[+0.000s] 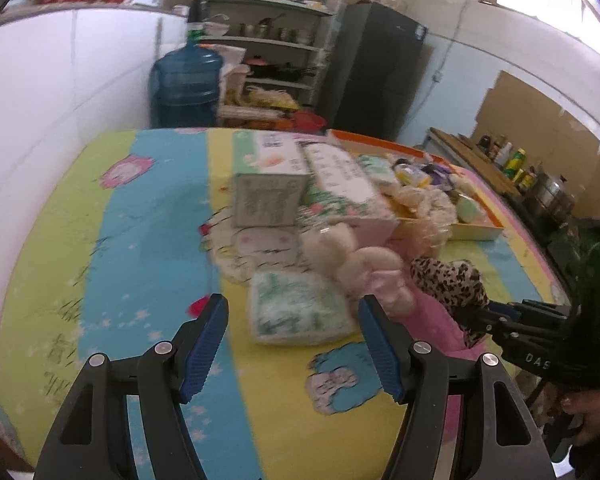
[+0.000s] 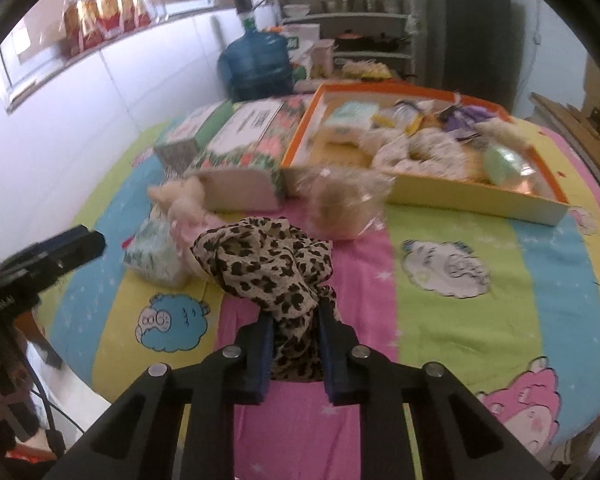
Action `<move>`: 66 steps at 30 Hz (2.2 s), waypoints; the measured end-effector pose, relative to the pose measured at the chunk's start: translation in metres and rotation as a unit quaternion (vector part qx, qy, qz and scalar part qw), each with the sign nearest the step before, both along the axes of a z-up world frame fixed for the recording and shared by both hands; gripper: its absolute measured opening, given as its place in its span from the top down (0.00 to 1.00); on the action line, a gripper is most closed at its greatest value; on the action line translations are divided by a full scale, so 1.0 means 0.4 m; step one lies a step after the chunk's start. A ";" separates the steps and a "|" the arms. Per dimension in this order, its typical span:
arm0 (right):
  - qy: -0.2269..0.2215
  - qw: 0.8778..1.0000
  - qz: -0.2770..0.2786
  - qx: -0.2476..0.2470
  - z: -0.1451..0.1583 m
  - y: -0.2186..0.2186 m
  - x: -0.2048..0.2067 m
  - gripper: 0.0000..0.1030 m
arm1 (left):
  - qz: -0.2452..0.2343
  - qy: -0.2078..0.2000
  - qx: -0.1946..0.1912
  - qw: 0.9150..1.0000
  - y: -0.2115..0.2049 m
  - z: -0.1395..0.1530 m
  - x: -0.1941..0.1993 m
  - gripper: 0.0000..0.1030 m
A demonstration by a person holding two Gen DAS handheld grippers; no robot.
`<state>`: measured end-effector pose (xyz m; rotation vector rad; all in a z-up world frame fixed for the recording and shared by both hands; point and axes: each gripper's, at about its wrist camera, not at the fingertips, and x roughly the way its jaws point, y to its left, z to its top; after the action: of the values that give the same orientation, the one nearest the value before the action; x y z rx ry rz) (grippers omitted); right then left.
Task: Organize soft objects
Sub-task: 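Grasp the plush bunny with tiara with left tool while right tool lifts the scrunchie, then carry the bunny with left tool while right tool carries the scrunchie into the box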
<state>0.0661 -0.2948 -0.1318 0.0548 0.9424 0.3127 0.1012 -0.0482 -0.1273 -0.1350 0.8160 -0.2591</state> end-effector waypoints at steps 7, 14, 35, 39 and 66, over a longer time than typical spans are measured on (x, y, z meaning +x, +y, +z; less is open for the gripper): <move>-0.012 0.999 -0.027 0.011 0.045 -0.053 -0.029 0.80 | -0.030 -0.002 -0.009 0.999 -0.080 0.000 0.064 0.33; -0.012 0.999 -0.046 0.019 0.053 -0.105 -0.045 0.80 | -0.025 0.029 -0.003 0.999 -0.133 -0.042 0.161 0.33; 0.002 0.999 -0.033 0.042 0.036 -0.108 0.014 0.80 | -0.028 0.043 -0.038 0.998 -0.105 -0.057 0.172 0.64; -0.001 0.999 -0.028 0.043 0.042 -0.093 0.006 0.80 | -0.048 0.016 -0.037 0.998 -0.115 -0.019 0.139 0.65; -0.084 0.992 -0.094 0.031 0.204 -0.191 -0.001 0.80 | -0.118 -0.069 -0.047 0.989 -0.228 0.210 0.136 0.64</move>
<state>0.0656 -0.3714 -0.0502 0.1707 0.7545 0.1700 0.1557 -0.1395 -0.0434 -0.1066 0.6827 -0.5256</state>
